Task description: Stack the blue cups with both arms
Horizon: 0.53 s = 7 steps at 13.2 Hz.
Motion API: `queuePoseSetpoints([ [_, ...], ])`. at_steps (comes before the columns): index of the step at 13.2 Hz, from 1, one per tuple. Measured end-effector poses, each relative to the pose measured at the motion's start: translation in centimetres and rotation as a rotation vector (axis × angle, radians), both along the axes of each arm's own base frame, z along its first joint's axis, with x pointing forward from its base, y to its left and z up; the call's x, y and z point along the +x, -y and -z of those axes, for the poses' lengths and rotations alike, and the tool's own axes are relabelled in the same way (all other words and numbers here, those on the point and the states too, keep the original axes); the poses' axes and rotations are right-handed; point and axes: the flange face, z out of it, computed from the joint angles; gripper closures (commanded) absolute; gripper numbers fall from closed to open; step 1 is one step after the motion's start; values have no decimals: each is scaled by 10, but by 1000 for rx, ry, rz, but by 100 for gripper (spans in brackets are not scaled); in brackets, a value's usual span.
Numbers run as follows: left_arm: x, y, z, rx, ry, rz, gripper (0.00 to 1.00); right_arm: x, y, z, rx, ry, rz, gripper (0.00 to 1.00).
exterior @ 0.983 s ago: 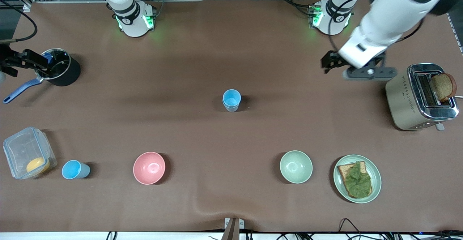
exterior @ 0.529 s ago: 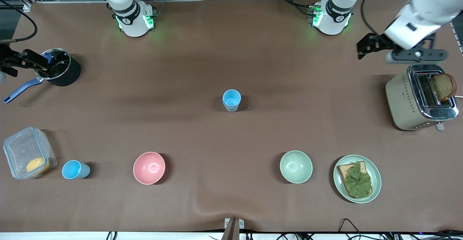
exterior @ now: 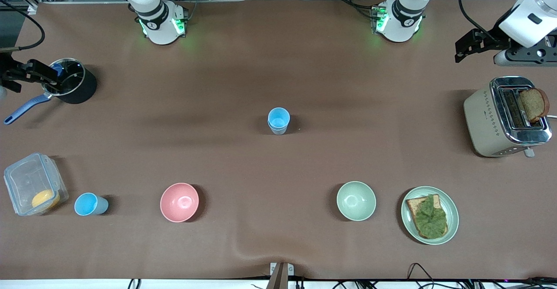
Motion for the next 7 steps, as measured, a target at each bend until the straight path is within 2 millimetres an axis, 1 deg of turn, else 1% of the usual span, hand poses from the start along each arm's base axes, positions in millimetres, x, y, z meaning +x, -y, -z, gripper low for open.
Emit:
queuePoseSetpoints([
  [2,0,-3,0,-1,-5,-6,0,0,0,0,0,1,0,0],
  [4,-2,-2,-1,0,-9,-4,0,0,-1,0,0,1,-1,0],
  [7,-3,-1,-9,0,2,-2,0,0,-1,0,0,1,-2,0],
])
